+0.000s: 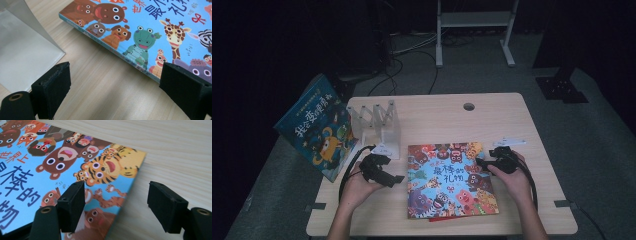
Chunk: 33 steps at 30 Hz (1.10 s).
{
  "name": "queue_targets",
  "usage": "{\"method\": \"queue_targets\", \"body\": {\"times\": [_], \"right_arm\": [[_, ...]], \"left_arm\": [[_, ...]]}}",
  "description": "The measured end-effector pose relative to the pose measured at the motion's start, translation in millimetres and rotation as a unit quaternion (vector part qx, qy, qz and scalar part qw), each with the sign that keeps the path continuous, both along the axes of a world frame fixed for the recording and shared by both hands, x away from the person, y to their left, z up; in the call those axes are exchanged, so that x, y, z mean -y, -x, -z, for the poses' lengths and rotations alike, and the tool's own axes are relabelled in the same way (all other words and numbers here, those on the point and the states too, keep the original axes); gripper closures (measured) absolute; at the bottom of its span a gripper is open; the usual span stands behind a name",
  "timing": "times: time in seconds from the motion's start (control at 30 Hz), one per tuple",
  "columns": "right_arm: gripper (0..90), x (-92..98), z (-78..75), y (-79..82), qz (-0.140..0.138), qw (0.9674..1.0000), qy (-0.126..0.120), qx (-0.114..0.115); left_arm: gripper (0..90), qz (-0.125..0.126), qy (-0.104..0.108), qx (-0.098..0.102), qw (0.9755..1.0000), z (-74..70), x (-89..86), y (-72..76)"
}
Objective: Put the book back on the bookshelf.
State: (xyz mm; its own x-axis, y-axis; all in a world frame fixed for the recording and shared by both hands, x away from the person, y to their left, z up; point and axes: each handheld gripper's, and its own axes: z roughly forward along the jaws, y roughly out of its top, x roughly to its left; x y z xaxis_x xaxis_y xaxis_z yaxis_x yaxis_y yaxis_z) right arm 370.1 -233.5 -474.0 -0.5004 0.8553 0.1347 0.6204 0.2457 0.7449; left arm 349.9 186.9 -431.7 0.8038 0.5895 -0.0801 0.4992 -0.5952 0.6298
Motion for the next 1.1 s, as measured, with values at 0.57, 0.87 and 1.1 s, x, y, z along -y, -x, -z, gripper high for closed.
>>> {"method": "queue_targets", "body": {"times": [0.57,0.87,1.1], "right_arm": [[27.2,-29.1,6.3,-13.4,-0.069,0.9971,-0.030,-0.010],[27.6,-44.9,2.9,-18.1,-0.108,0.9939,-0.018,-0.013],[27.9,-51.0,2.6,-20.0,-0.124,0.9922,-0.016,-0.009]], "left_arm": [[9.0,0.006,0.009,-0.002,0.9999,5.0,2.0,-1.6],[8.6,-0.002,0.011,0.002,0.9999,10.2,-2.3,-10.3],[7.4,-0.007,0.008,0.003,0.9999,18.4,-3.0,-22.8]]}}
